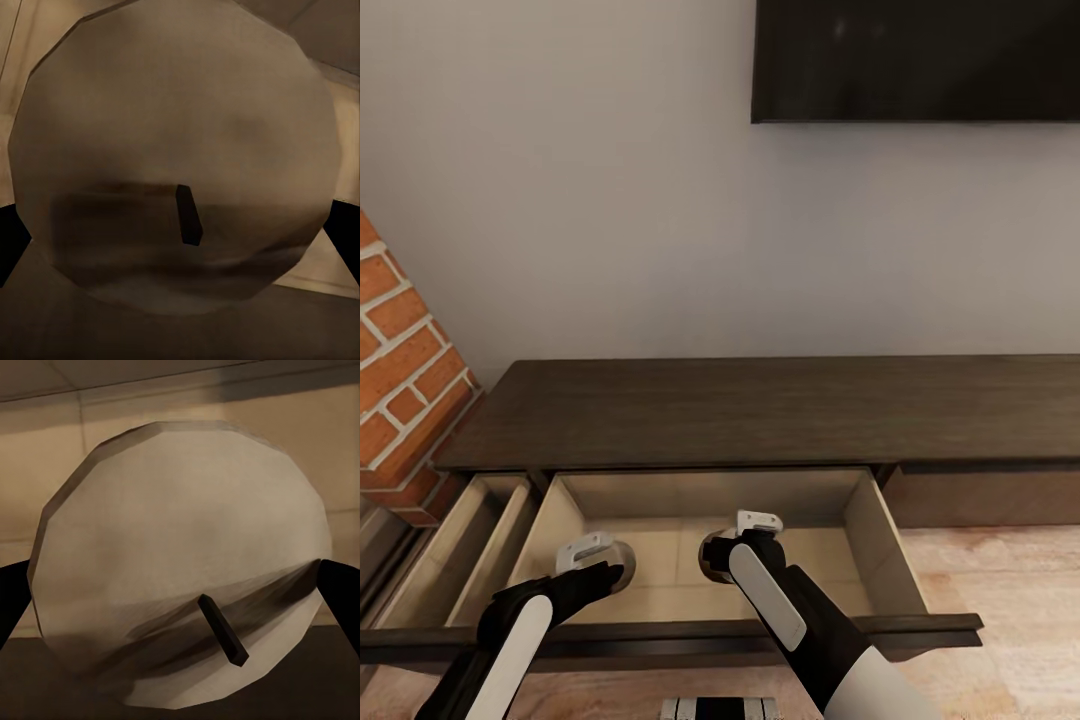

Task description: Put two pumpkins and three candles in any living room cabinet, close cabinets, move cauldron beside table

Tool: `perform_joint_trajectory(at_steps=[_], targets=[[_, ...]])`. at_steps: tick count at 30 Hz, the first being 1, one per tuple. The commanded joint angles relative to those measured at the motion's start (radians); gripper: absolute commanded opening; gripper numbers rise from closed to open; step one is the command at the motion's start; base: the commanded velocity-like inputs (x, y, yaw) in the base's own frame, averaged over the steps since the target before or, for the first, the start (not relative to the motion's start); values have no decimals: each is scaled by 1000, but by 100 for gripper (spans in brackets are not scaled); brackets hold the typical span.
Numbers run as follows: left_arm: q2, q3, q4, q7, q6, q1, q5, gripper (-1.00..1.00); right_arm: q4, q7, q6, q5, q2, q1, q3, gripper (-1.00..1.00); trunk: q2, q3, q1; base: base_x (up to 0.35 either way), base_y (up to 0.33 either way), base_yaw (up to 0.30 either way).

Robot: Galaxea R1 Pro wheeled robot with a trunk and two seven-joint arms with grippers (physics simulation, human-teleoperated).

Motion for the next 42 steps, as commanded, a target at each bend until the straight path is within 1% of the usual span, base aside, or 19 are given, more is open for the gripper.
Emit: perform_joint_trajectory(at_steps=[1, 2, 6, 10, 13, 16, 19, 23, 28, 32, 38, 39, 42], targets=[[1, -2, -1, 10, 1, -1, 11, -100, -1, -9, 2, -6, 0, -1, 1, -100, -1, -5, 0, 0, 0, 0], [1, -2, -1, 10, 1, -1, 11, -100, -1, -9, 1, -6, 0, -1, 1, -100, -1, -9, 1, 0, 0, 0], [1, -2, -1, 10, 1, -1, 11, -100, -1, -9, 1, -7, 0, -1, 1, -100, -1, -9, 1, 0, 0, 0], [1, -2, -1, 10, 1, -1, 11, -100, -1, -9, 1, -7, 0, -1, 1, -100, -2, -24, 2, 0, 0, 0], [1, -2, -1, 10, 1, -1, 11, -100, -1, -9, 1, -7, 0, -1, 1, -100, -2, -24, 2, 0, 0, 0], [1, -2, -1, 10, 1, -1, 11, -100, -1, -9, 1, -7, 0, -1, 1, -100, -3, -36, 4, 0, 0, 0], [1, -2, -1, 10, 1, -1, 11, -100, -1, -9, 1, -6, 0, -1, 1, -100, -3, -36, 4, 0, 0, 0], [1, -2, -1, 10, 1, -1, 11, -100, -1, -9, 1, -7, 0, -1, 1, -100, -3, -51, 6, 0, 0, 0], [1, -2, -1, 10, 1, -1, 11, -100, -1, -9, 1, -6, 0, -1, 1, -100, -3, -51, 6, 0, 0, 0], [1, -2, -1, 10, 1, -1, 11, -100, -1, -9, 1, -6, 0, -1, 1, -100, -4, -67, 7, 0, 0, 0], [0, -2, -1, 10, 0, -1, 11, -100, -1, -9, 1, -6, 0, -1, 1, -100, -4, -67, 7, 0, 0, 0], [0, -2, -1, 10, 0, -1, 11, -100, -1, -9, 1, -6, 0, -1, 1, 100, -4, -67, 7, 0, 0, 0], [0, -2, -1, 10, 0, -1, 11, -100, -1, -9, 1, -6, 0, -1, 1, 100, -4, -67, 7, 0, 0, 0]])
